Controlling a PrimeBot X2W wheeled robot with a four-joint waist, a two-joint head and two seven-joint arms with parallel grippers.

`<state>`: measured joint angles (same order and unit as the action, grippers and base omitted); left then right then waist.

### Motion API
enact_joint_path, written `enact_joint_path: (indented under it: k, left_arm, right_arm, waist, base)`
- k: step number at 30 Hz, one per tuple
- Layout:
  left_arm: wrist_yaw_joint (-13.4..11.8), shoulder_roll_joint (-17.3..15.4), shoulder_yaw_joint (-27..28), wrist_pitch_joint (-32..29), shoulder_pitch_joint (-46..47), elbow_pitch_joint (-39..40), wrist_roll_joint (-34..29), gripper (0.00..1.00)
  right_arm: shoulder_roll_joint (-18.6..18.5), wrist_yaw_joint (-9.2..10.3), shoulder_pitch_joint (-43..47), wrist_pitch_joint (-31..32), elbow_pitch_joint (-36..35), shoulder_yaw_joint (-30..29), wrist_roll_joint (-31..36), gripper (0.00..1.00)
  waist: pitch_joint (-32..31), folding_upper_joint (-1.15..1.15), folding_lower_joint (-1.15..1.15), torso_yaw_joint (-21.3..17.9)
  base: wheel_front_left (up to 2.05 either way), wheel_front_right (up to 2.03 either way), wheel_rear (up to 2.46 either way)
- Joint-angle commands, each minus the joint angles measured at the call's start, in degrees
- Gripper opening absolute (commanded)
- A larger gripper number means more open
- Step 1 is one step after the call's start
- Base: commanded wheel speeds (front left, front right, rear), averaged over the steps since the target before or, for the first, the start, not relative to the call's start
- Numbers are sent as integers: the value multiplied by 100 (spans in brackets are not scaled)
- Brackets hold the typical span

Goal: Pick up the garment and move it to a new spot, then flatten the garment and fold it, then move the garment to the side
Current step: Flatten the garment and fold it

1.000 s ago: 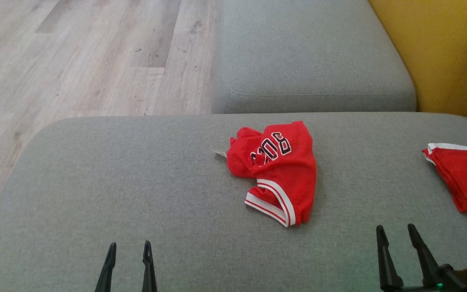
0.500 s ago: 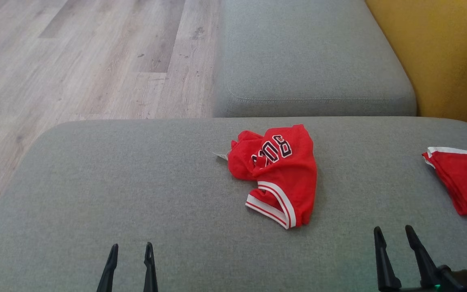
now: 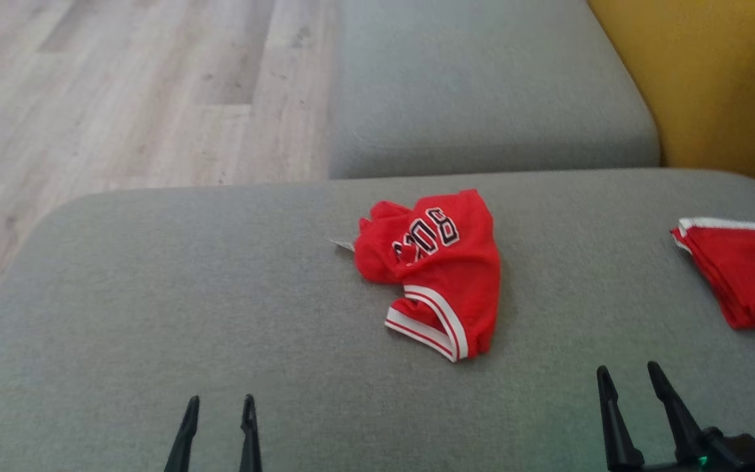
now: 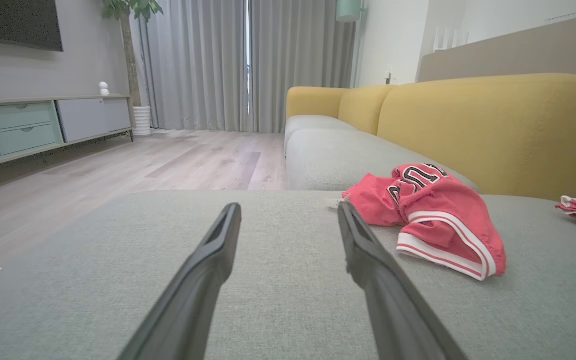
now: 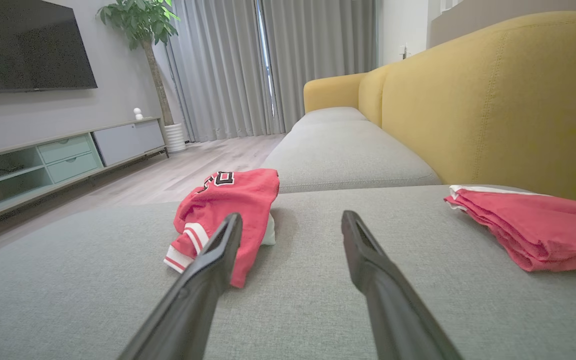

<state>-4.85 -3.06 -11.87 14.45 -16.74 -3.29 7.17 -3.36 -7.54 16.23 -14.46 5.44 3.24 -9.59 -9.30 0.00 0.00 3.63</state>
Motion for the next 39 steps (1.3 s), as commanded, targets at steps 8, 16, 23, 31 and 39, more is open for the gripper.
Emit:
enact_joint_path:
  k: [8,16,23,31,39]
  left_arm:
    - [171,18,-428,54,1091,-140,-90,100]
    - [714,18,-1495,55,2430,-1339,-181,100]
    - [1037,18,-2350,55,3669,-2447,-231,100]
    - [1177,18,-3010,55,4349,-3499,-10,100]
    - [1037,18,-3147,55,4835,-4059,216,100]
  right_arm:
    - [-319,5,-509,-53,-389,291,-29,100]
    - [-484,5,-922,-53,-563,561,-58,100]
    - [-427,5,-1437,-54,-641,642,-60,100]
    - [-425,5,-1686,-54,-610,680,-71,100]
    - [-478,5,-1827,-54,-612,720,-79,100]
  waist:
    - [700,0,0,-634]
    - [1568,0,0,-1092]
    - [2206,0,0,-1333]
    - [2480,0,0,-1528]
    - [2648,0,0,-1667]
  base:
    - [0,0,0]
    - [0,0,0]
    - [0,0,0]
    - [0,0,0]
    - [0,0,0]
